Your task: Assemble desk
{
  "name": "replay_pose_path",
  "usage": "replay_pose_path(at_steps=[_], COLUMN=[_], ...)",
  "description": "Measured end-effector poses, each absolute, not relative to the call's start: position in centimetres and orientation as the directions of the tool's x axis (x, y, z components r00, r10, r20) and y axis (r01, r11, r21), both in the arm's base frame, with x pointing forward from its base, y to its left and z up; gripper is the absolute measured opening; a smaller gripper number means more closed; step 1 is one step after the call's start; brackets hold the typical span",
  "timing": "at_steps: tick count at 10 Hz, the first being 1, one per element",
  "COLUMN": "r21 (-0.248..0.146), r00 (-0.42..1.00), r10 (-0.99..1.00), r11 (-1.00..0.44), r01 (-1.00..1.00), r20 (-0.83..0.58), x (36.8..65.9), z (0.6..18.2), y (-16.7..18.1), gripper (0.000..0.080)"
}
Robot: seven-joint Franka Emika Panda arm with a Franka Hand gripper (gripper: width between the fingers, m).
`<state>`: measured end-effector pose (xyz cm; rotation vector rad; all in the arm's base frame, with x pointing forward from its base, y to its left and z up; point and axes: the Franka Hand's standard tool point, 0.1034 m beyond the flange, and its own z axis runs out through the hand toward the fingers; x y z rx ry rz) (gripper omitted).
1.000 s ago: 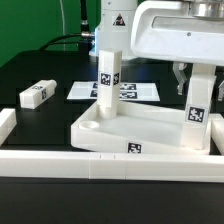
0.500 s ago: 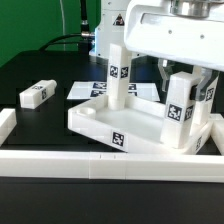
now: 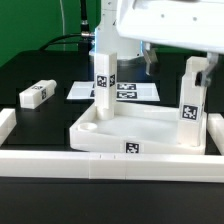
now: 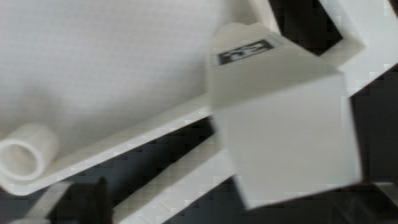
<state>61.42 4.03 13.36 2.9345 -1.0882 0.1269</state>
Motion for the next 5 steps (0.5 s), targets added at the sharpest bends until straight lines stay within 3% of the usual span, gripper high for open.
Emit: replay_pose_path(at_steps=[2,5], r21=[-0.022,-0.019], r00=[0.785,0.78], r10=[-0.616,-0.622], r11=[-0.788,-0.783], r01=[-0.616,-0.622], r20=[0.074,0.074], x=[59.9,60.0], z=[14.7,14.4], y=[1.5,1.7], gripper=[0.0647,0.0649])
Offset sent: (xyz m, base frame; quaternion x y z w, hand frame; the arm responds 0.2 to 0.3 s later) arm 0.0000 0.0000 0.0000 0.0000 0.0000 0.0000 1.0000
